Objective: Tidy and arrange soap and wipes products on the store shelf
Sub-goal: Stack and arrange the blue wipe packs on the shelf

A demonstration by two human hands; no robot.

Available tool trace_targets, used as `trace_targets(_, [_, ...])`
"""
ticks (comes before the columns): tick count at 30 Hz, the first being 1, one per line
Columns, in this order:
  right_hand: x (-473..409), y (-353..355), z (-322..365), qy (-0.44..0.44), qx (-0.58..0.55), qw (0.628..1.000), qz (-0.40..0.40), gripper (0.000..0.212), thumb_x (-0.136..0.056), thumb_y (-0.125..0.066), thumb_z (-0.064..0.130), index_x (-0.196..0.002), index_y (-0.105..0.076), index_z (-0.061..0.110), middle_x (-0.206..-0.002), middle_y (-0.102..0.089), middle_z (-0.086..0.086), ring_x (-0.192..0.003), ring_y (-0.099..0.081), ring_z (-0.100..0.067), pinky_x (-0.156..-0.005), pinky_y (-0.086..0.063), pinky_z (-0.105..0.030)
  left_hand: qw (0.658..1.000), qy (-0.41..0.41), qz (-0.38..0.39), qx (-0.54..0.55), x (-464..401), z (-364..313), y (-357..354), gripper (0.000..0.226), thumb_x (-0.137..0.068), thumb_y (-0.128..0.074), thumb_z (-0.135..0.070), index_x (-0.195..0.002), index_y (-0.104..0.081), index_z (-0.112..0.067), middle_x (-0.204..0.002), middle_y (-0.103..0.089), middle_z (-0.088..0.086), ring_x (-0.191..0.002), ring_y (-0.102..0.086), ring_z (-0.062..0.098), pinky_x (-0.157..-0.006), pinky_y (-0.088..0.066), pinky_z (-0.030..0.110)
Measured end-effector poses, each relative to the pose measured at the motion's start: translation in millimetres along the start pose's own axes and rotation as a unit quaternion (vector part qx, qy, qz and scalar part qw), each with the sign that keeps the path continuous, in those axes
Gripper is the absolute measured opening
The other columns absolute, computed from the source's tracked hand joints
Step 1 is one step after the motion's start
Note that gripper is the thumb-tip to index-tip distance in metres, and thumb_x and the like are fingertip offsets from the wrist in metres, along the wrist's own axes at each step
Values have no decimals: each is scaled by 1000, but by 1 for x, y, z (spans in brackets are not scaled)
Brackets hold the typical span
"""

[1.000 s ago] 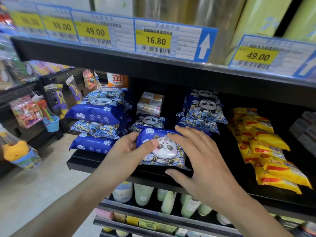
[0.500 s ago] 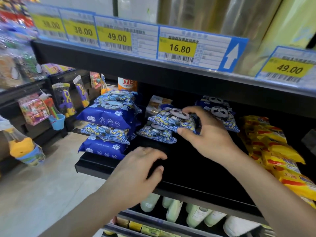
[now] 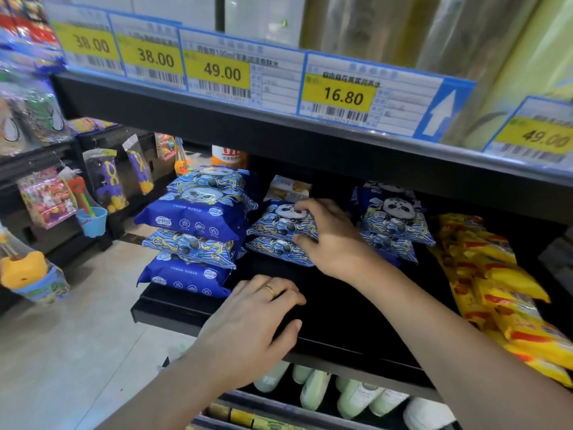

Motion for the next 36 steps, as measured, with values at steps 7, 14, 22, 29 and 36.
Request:
trace_targets(7, [41,29,5,69,74,991,-88,55,-94,-68,32,-144,-47,33,-147,-39,10,-134,-39,-19,-105,-47,-42,1000,18,-2,14,-10,1,-2,46,-93,-29,-57,-126,-56,-40,-128,-51,-23,-115,-44,8,-101,-41,31])
trace_targets(14, [66,92,-66,-3,171,954,-248,51,-84,-73,26,-134,-63,23,-140,-52,-10,-126,-46,-40,-108,-43,-48,999,34,-11,4,-20,-8,-8,45,-93,-27,-55,-124,-57,-40,-124,-49,-20,-110,-44,9,-98,-38,29])
trace_targets(22, [47,87,-122,-61,83,977,-186,63,-92,-75,24,-149,-51,38,-158,-37,-4,-137,-48,-32,-105,-49,-45,999,39,-10,25,-19,-4,-8,38,-94,-33,-55,-122,-55,-43,-123,-47,-23,-108,-42,6,-95,-38,30])
trace_targets(29, [97,80,-85,29,24,959,-279,61,-88,-79,15,-142,-61,35,-150,-41,-3,-136,-49,-22,-107,-49,-36,990,66,-40,118,-19,2,-2,21,-101,-56,-49,-116,-65,-39,-114,-59,-24,-110,-50,3,-105,-40,32])
trace_targets(36, [152,27,-36,113,-24,967,-226,81,-78,-85,8,-143,-55,44,-150,-34,6,-131,-43,-8,-105,-45,-25,800,186,-41,569,-27,0,-4,46,-85,-72,-56,-121,-68,-26,-111,-79,-4,-102,-74,10,-84,-58,24])
Point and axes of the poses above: each hand's wrist, its own x-axis away from the middle knuckle, its own y-axis out of the back of the hand, z = x × y, the point moved 9 cm from there along -x, towards the middle knuckle
